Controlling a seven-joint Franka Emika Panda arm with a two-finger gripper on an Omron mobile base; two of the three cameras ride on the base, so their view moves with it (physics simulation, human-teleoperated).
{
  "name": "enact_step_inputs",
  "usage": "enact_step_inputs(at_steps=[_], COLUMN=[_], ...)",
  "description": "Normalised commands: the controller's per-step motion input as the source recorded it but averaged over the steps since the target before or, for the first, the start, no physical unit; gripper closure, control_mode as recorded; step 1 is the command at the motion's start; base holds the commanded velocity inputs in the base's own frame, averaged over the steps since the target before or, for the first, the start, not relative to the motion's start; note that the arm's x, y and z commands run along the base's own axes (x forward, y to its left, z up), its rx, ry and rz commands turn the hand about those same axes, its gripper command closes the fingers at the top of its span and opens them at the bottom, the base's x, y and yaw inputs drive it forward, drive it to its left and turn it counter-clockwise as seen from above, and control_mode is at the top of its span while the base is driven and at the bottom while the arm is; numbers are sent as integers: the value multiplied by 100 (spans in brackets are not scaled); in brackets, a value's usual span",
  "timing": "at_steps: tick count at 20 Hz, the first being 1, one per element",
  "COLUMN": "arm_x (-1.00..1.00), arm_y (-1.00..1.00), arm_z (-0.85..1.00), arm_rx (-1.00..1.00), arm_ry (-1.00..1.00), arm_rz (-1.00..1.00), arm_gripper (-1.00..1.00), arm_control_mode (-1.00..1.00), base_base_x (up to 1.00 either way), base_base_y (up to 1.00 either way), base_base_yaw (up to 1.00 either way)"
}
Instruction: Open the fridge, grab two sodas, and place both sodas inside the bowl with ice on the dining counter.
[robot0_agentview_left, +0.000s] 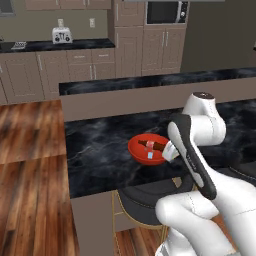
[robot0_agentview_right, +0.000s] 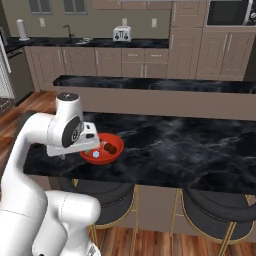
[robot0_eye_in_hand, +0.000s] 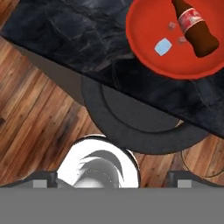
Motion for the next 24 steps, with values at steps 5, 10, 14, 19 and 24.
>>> enact_step_inputs(at_steps=[5, 10, 14, 19, 24], arm_x=[-79, -62, -54, -42, 0], arm_y=[-8, 2, 12, 11, 0], arm_z=[2, -7, -16, -5, 0], arm_rx=[4, 0, -4, -1, 0], arm_ry=[-10, -2, 0, 0, 0], arm_rz=[-20, -12, 2, 4, 0], arm_gripper=[-100, -100, -100, -100, -100], arm_control_mode=[-100, -100, -100, 100, 100], base_base_x=[0, 0, 0, -12, -57], base_base_y=[0, 0, 0, 9, 92], base_base_yaw=[0, 0, 0, 1, 3])
